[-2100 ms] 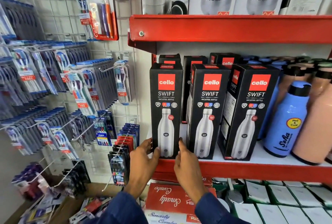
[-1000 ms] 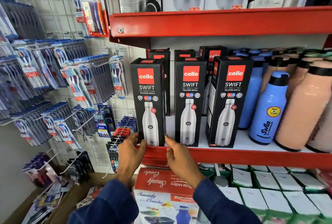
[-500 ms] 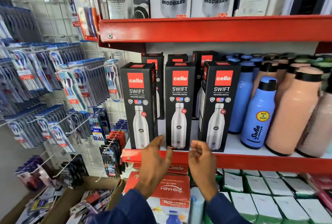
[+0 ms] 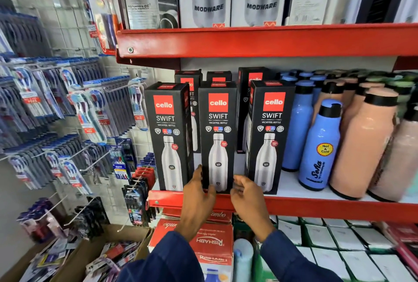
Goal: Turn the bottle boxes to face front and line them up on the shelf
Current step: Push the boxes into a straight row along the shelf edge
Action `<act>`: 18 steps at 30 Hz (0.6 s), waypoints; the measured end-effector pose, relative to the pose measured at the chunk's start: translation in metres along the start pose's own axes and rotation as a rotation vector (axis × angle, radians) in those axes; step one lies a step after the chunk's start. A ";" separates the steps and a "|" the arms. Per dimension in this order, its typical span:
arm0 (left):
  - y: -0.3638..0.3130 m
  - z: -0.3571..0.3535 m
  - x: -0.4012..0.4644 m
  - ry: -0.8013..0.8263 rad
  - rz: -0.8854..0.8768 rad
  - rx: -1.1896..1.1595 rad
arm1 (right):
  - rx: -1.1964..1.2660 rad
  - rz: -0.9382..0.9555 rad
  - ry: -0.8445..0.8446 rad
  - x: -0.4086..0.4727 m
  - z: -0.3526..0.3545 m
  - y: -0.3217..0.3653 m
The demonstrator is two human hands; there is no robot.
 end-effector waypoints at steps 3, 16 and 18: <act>0.001 0.005 -0.006 -0.022 0.011 0.020 | -0.023 0.016 0.003 -0.002 0.001 0.001; 0.001 0.015 -0.018 -0.071 0.058 0.036 | -0.007 0.028 -0.007 -0.009 0.008 0.001; -0.001 0.021 -0.023 -0.146 0.031 0.006 | 0.013 0.038 -0.045 -0.012 0.014 0.001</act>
Point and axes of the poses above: each hand's wrist, its own x-axis towards the middle knuckle, its own z-axis out of the back of the hand, y = z × x, the point moved 6 cm from there along x, towards the middle knuckle, and after that the axes turned 11 degrees about z, right-handed, at the moved point
